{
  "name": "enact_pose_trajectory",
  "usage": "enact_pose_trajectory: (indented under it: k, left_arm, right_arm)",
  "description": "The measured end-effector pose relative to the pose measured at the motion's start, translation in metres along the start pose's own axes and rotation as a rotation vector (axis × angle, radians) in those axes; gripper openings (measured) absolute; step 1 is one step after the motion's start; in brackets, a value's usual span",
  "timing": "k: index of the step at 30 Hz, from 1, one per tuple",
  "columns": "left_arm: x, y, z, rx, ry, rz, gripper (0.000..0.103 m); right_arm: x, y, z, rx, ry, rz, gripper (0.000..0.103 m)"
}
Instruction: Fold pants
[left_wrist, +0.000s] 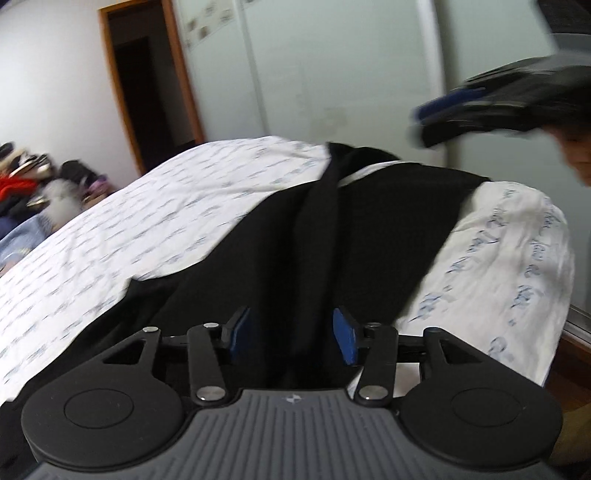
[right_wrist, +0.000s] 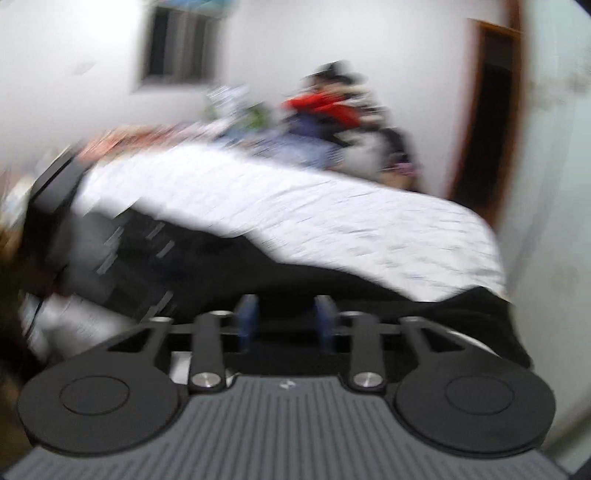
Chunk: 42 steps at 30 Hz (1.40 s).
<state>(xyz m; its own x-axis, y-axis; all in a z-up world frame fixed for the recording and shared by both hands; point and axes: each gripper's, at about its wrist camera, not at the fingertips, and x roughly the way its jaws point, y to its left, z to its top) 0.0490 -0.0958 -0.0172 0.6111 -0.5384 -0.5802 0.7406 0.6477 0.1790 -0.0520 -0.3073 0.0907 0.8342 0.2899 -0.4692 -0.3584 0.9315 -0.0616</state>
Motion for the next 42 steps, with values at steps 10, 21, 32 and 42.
enact_pose_trajectory:
  k: [10, 21, 32, 42]
  left_arm:
    - [0.037, -0.025, 0.011, 0.046, 0.016, 0.021, 0.047]
    - [0.065, -0.022, 0.011, -0.012, 0.051, 0.047, 0.035]
    - [0.068, -0.013, 0.014, -0.069, 0.03, 0.037, 0.018]
    - [0.055, -0.002, 0.013, -0.144, -0.009, -0.037, 0.013]
  right_arm:
    - [0.079, -0.102, -0.034, 0.411, -0.035, -0.266, 0.046]
    - [0.155, -0.189, -0.01, 0.606, 0.057, -0.318, 0.047]
    - [0.187, -0.203, -0.02, 0.691, 0.097, -0.324, 0.007]
    - [0.098, -0.186, -0.028, 0.752, -0.109, -0.334, 0.007]
